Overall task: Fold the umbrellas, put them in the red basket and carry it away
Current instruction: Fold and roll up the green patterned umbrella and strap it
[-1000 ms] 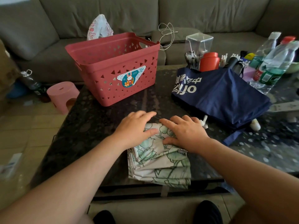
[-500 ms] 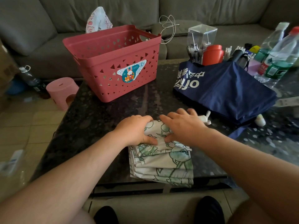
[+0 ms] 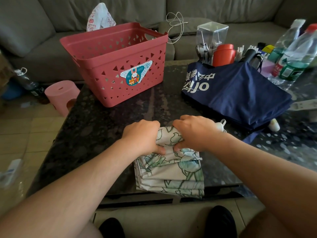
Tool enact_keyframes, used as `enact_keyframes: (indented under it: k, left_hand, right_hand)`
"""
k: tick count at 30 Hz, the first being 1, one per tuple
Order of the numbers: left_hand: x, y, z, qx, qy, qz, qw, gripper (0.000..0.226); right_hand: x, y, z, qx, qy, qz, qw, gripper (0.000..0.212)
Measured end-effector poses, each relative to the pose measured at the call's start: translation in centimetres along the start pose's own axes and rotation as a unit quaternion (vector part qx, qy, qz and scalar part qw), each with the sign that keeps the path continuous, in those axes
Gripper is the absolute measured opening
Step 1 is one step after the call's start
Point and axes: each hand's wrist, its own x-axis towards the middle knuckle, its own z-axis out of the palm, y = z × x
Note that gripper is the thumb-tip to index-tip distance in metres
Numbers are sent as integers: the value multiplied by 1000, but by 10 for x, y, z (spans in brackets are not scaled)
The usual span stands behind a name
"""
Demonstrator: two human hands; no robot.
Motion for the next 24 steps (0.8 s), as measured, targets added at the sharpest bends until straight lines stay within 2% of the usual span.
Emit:
enact_keyframes:
  k: [8, 13, 18, 24]
  left_hand:
    - [-13, 6, -14, 0, 29, 16, 999, 49]
    - [-22, 1, -26, -58, -14, 2, 998, 43]
    - [-34, -16, -35, -96, -88, 39, 991, 47]
    - [-38, -23, -38, -15, -66, 68, 995, 57]
  right_hand:
    - [-12, -5, -6, -30, 75, -15, 997, 74]
    - [-24, -15, -3, -80, 193, -44, 977, 85]
    - [-30, -26, -11, -48, 129, -47, 989, 72]
    - [-34, -27, -19, -25, 98, -43, 994, 40]
